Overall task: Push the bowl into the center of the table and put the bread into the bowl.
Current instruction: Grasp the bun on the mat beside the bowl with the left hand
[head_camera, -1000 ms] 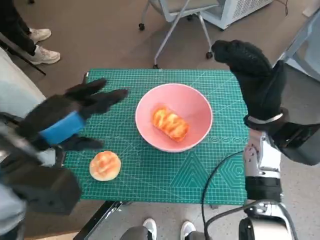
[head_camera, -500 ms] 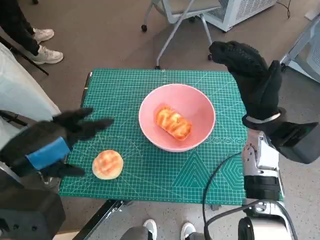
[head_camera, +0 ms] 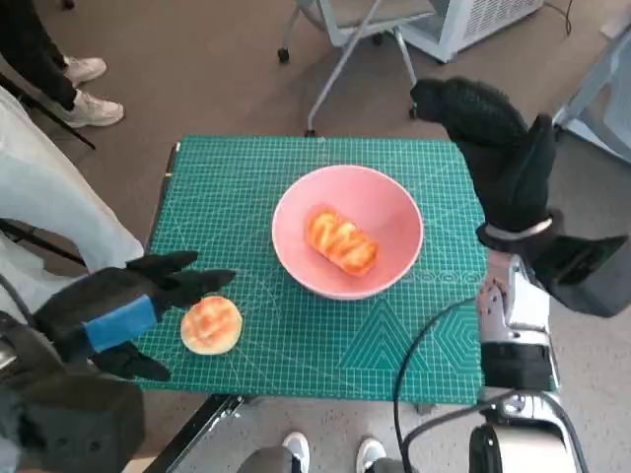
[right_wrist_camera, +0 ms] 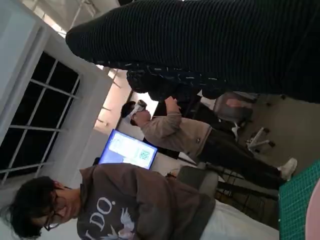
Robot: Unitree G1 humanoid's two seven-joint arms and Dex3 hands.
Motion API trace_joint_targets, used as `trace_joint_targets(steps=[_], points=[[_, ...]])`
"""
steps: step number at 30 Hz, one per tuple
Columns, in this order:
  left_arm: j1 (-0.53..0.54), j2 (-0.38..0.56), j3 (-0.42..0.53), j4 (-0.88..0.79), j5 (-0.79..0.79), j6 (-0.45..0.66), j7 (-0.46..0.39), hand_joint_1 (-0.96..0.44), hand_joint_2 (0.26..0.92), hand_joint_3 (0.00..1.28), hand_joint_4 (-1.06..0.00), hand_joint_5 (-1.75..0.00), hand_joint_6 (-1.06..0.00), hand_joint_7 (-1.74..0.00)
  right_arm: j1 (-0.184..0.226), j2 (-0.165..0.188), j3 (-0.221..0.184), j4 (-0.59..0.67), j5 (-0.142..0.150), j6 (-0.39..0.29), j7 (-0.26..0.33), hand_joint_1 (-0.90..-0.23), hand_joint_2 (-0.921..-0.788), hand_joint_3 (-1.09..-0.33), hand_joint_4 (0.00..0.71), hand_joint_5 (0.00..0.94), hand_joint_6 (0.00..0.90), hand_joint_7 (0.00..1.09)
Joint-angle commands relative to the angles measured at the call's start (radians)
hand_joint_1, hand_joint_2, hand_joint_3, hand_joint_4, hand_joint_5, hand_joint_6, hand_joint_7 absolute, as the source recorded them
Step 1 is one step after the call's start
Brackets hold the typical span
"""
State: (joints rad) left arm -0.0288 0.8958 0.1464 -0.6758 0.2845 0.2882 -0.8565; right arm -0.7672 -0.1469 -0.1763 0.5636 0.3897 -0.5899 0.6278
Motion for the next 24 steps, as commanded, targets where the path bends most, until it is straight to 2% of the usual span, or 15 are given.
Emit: trace_joint_targets(steps=[1,16,24], points=[[0.016,-0.015,-0.039,0.024,0.018,0.010,0.028,-0.07,0.623,0.00,-0.11,0.00,-0.24,0.00,0.006,0.001,-0.003,0.015,0.006,0.012,0.013,-0.664,-0.921,-0.729,0.147,0.003,-0.001,0.53],[0.014,-0.040,-0.142,0.135,0.099,-0.027,0.115,-0.05,0.632,0.00,-0.12,-0.01,-0.25,-0.01,0.004,-0.001,-0.007,0.022,0.006,0.011,0.022,-0.666,-0.921,-0.725,0.148,0.002,-0.001,0.53],[0.002,-0.059,-0.197,0.205,0.148,-0.044,0.155,0.03,0.662,0.02,-0.15,-0.01,-0.27,-0.01,0.011,-0.002,-0.007,0.010,0.005,0.016,0.020,-0.666,-0.921,-0.722,0.149,0.003,-0.001,0.53]])
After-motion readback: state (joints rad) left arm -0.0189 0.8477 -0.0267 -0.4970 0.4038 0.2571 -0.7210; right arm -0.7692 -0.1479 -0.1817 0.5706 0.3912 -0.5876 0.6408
